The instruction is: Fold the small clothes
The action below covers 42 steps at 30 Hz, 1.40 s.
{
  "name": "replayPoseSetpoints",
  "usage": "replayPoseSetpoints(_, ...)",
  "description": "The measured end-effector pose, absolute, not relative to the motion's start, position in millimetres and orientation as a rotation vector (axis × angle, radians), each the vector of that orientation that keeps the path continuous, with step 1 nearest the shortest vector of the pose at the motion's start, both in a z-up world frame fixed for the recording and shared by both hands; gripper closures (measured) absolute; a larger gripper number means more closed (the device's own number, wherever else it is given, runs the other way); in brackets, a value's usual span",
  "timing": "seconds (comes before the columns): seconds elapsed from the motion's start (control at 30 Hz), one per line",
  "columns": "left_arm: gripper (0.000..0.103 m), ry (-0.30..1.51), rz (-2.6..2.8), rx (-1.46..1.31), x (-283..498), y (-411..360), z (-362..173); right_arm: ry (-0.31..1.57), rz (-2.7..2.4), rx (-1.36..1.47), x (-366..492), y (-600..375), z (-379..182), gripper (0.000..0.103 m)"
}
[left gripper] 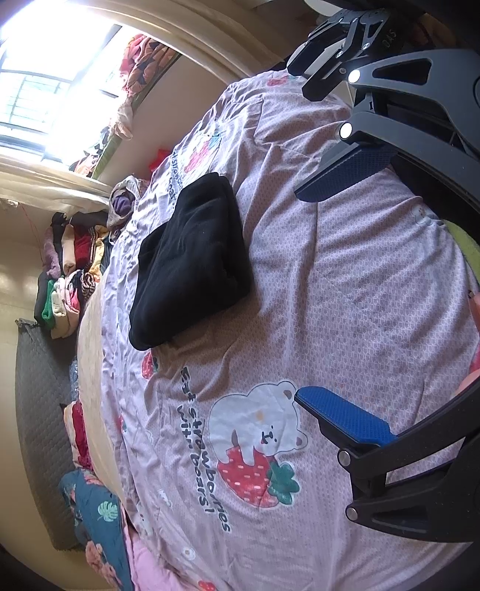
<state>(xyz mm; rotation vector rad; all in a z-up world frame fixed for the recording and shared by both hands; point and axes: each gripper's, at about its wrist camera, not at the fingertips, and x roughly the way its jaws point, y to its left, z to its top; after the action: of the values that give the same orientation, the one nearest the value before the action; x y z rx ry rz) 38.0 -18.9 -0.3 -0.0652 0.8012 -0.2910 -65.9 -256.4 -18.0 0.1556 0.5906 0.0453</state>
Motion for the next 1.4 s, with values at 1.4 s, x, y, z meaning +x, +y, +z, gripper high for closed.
replayPoseSetpoints(1.4, 0.01, 0.867, -0.265, -0.064, 47.6, -3.5, -13.3, 0.598, -0.033, 0.24, -71.2, -285.3, -24.5, 0.004)
